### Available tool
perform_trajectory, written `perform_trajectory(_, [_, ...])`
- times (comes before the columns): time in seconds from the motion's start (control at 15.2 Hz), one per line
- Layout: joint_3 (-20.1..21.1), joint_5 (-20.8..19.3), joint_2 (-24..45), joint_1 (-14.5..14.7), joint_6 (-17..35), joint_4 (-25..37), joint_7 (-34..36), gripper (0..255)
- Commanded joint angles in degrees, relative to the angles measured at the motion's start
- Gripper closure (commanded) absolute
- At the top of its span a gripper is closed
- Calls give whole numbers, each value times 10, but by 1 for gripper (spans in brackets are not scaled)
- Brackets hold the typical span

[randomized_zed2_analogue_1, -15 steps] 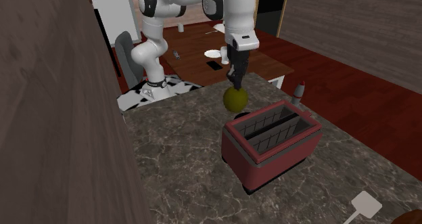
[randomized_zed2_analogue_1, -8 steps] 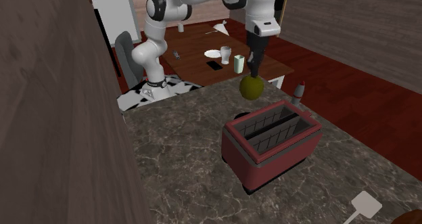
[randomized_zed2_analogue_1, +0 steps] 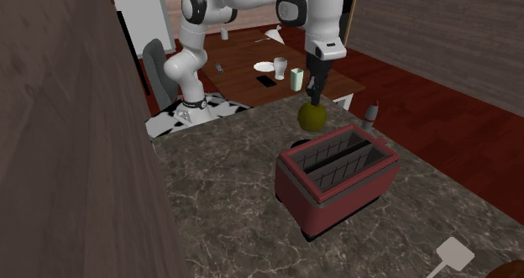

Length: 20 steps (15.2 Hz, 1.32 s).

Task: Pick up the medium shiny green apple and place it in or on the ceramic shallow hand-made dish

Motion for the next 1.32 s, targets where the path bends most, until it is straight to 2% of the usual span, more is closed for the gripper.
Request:
perform_trajectory(0.0, [0, 0, -2, 2, 17, -18, -1, 255])
perform_trajectory(1.06, [4, 4, 0, 13, 140, -141, -11, 255])
perform_trajectory(1.25, [4, 4, 0, 13, 140, -141, -11, 255])
